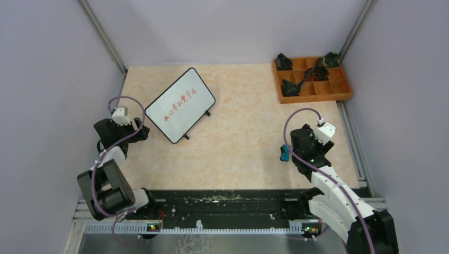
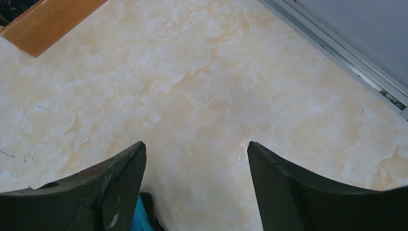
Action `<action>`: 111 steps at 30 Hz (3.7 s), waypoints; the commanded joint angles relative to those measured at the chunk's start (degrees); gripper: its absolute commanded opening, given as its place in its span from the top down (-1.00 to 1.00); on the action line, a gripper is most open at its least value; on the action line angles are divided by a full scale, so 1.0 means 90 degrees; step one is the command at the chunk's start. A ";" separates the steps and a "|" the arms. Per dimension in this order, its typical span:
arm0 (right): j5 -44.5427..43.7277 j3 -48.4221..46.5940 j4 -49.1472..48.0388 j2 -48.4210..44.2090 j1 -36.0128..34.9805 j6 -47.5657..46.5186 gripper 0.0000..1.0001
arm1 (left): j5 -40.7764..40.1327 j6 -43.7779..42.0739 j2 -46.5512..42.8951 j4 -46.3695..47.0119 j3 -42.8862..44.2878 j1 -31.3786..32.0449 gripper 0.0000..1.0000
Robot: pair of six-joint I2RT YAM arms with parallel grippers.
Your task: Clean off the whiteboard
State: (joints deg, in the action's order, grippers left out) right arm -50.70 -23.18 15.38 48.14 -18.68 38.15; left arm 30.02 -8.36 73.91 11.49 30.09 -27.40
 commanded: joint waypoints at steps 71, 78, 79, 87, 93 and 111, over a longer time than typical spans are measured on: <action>0.2697 -0.1653 0.1356 0.0345 0.0024 -0.0712 -0.21 | 0.3616 -0.1324 -0.0429 -0.3752 0.2869 -0.1016 -0.57; 0.3673 -0.1930 0.1948 0.0690 0.0005 -0.0731 -0.16 | 0.2900 -0.1379 -0.0370 -0.3747 0.2786 -0.0317 -0.57; 0.3730 -0.1928 0.1980 0.0730 0.0005 -0.0719 -0.14 | 0.2832 -0.1375 -0.0348 -0.3742 0.2778 -0.0220 -0.57; 0.3869 -0.1595 0.1851 0.0836 -0.0005 -0.0606 -0.06 | 0.2592 -0.1088 -0.0202 -0.3375 0.2669 0.0336 -0.57; 0.3945 -0.1342 0.1604 0.1144 0.0000 -0.0544 -0.06 | 0.2501 -0.1086 -0.0165 -0.3361 0.2712 0.0446 -0.56; 0.3849 -0.1106 0.1028 0.2073 0.0006 -0.0489 -0.07 | 0.2388 -0.1161 -0.0417 -0.3425 0.2751 0.0456 -0.57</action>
State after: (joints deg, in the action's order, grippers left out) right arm -15.31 -33.06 27.81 66.15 -18.63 33.63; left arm 51.42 -18.28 71.35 -20.10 54.43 -23.49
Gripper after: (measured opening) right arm 0.534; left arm 0.787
